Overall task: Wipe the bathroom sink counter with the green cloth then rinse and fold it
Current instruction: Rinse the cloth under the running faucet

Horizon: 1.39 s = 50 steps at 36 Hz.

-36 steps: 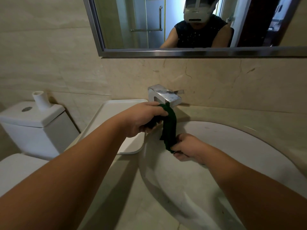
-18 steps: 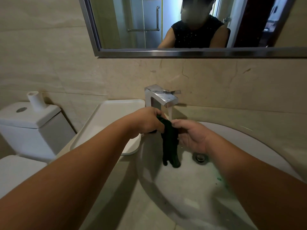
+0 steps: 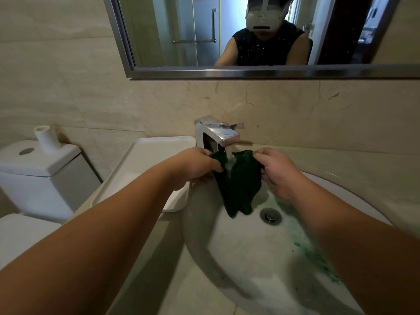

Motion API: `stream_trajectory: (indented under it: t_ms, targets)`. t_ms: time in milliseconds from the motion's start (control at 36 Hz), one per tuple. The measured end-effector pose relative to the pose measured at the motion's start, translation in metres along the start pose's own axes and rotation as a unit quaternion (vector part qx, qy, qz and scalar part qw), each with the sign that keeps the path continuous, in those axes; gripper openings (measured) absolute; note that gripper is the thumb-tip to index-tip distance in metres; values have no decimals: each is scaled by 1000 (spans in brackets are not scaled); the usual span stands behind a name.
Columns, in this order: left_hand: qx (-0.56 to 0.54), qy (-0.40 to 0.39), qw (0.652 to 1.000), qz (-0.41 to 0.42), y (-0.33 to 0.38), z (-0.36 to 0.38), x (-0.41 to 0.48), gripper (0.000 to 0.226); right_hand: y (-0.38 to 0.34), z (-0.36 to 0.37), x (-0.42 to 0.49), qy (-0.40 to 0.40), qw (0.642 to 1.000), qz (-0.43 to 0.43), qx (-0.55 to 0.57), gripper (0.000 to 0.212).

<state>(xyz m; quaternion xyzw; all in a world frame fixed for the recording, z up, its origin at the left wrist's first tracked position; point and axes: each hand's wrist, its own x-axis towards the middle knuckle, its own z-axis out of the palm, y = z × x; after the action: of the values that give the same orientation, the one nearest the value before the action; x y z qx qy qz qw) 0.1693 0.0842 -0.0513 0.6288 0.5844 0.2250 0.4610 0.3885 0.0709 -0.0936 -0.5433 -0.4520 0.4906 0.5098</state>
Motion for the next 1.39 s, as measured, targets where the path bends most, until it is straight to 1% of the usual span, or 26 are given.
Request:
stream_trajectory:
  t_ms: [83, 139, 167, 222, 250, 333, 361, 417, 500, 583, 667, 750, 833, 917, 972, 1000, 1056, 1111, 1139, 1167, 1222, 1250, 1389]
  targets:
    - [-117, 7, 993, 7, -1, 7, 2, 25, -5, 3, -3, -28, 997, 9, 70, 17]
    - [-178, 9, 984, 9, 1, 12, 1, 23, -8, 4, -6, -75, 992, 6, 103, 15]
    - [-199, 8, 980, 10, 2, 15, 2, 23, -9, 5, -7, -99, 990, 0, 96, 15]
    - [-216, 2, 976, 16, 1, 20, 3, 26, -11, 9, -11, -131, 989, -2, 66, 30]
    - [-216, 0, 976, 20, 0, 22, 4, 28, -12, 11, -12, -135, 989, -1, 60, 31]
    - [-202, 0, 979, 34, -2, 26, 4, 26, -13, 15, -14, -134, 989, -21, 56, 17]
    - [-197, -1, 980, 37, -4, 25, 4, 25, -13, 14, -14, -132, 989, -31, 52, 15]
    - [-183, -14, 982, 40, -9, 22, 5, 27, -14, 9, -12, -125, 990, -40, 48, 16]
    - [-172, -65, 982, 46, -16, 14, 6, 37, -14, -2, -9, -108, 993, -49, 14, 18]
    - [-137, -119, 982, 53, -17, 9, 3, 35, -12, -7, -7, -108, 993, -54, -16, 26]
    - [-110, -145, 981, 60, -16, 10, 4, 35, -16, -5, -6, -120, 991, -54, -18, 30]
    - [-117, -124, 984, 52, -17, 19, 9, 30, -23, 0, -7, -148, 988, -42, -1, 26]
    - [-149, -88, 984, 48, -19, 26, 14, 27, -28, 0, -5, -151, 988, -11, 21, 23]
    - [-207, -78, 973, 59, -19, 31, 16, 28, -33, 2, 2, -109, 992, 15, 67, 25]
    - [-245, -77, 964, 71, -17, 34, 16, 30, -37, 4, 7, -60, 996, 29, 64, 28]
    - [-261, -72, 960, 75, -17, 35, 17, 32, -40, 5, 10, -39, 997, 31, 57, 30]
    - [-285, -51, 954, 76, -18, 36, 20, 38, -45, 8, 16, -18, 998, 30, 50, 42]
    - [-308, -37, 948, 73, -18, 35, 21, 45, -50, 12, 21, -18, 999, 23, 40, 55]
    - [-320, -34, 944, 71, -19, 35, 21, 47, -52, 15, 22, -22, 999, 18, 27, 56]
    - [-330, -38, 941, 71, -19, 36, 21, 48, -55, 18, 20, -30, 999, 13, 11, 52]
    - [-344, -50, 935, 72, -18, 36, 19, 48, -61, 22, 16, -57, 998, 7, -10, 31]
    - [-347, -56, 933, 74, -17, 37, 18, 48, -62, 24, 15, -67, 998, 7, -14, 26]
    - [-349, -60, 932, 77, -14, 38, 11, 51, -60, 24, 14, -76, 997, -1, -31, 32]
